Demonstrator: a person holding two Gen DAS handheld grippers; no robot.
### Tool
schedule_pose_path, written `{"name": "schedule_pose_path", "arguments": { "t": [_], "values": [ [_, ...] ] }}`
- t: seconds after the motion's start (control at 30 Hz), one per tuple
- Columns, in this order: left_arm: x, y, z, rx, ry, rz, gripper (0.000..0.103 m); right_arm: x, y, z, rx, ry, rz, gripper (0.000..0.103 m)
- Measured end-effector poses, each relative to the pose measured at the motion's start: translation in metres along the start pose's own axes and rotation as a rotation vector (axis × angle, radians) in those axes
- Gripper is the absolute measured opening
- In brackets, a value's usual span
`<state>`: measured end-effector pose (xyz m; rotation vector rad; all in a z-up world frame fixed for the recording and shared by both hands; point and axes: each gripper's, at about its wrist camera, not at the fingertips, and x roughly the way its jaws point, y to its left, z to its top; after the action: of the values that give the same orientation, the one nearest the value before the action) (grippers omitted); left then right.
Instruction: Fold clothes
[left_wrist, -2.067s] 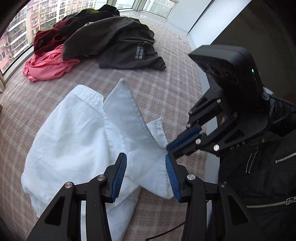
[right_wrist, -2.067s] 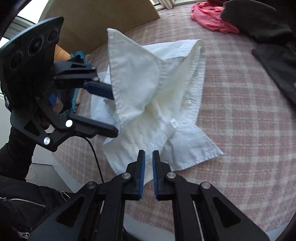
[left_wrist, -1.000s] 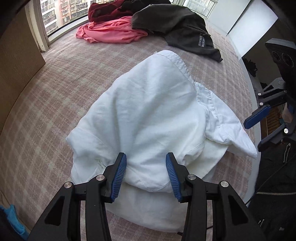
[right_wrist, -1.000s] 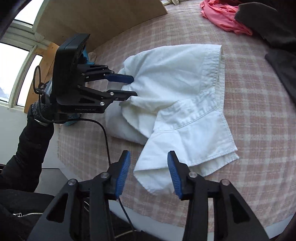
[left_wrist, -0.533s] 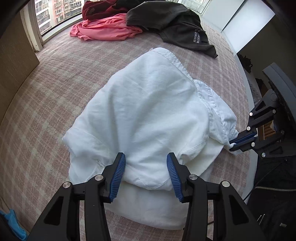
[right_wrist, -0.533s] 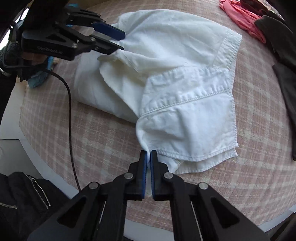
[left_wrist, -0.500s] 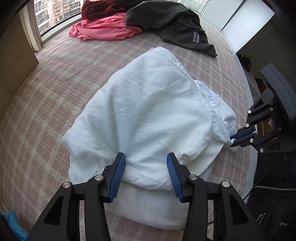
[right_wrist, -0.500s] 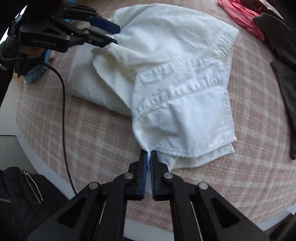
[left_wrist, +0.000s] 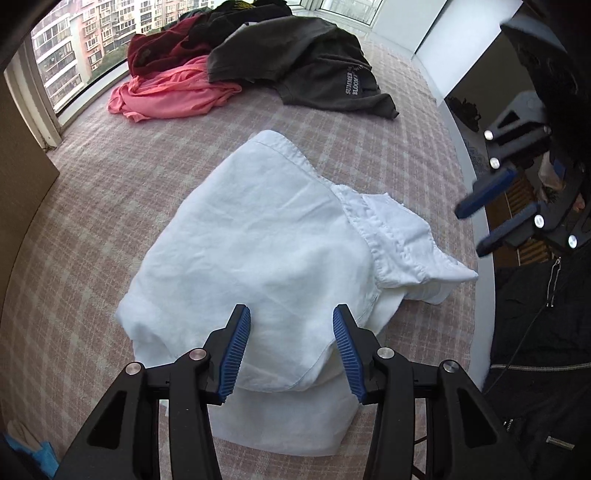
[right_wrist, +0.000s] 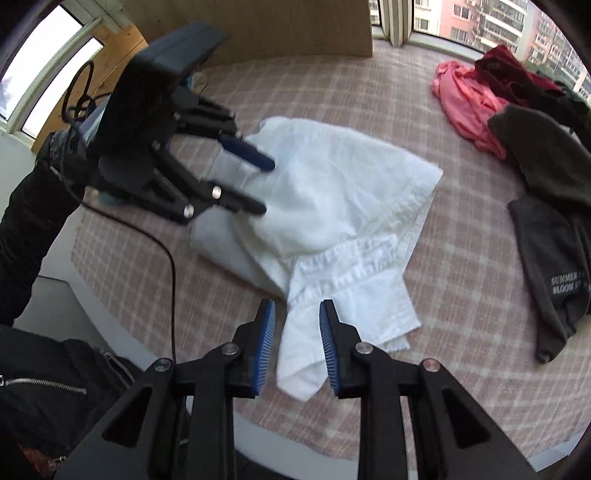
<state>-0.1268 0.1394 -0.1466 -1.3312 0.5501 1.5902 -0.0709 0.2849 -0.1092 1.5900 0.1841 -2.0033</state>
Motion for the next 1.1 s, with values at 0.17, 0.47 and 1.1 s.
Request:
{"name": "schedule_pose_path", "arguments": {
  "t": [0.17,0.47,1.1],
  "values": [
    [0.019,-0.005,-0.025,0.034,0.040,0.021,0.045,0.066,-0.018,0.007,-0.025,0.072,-0.006,0.025],
    [-0.044,0.048,-0.036,-0.172,-0.061,0.053,0.045,-0.002,-0.048,0.037,0.010,-0.070,0.015,0.033],
    [-0.075,0.078,-0.021,-0.283,-0.282,0.054,0.048,0.040,-0.086,0.080,0.029,-0.123,0.077,0.008]
  ]
}}
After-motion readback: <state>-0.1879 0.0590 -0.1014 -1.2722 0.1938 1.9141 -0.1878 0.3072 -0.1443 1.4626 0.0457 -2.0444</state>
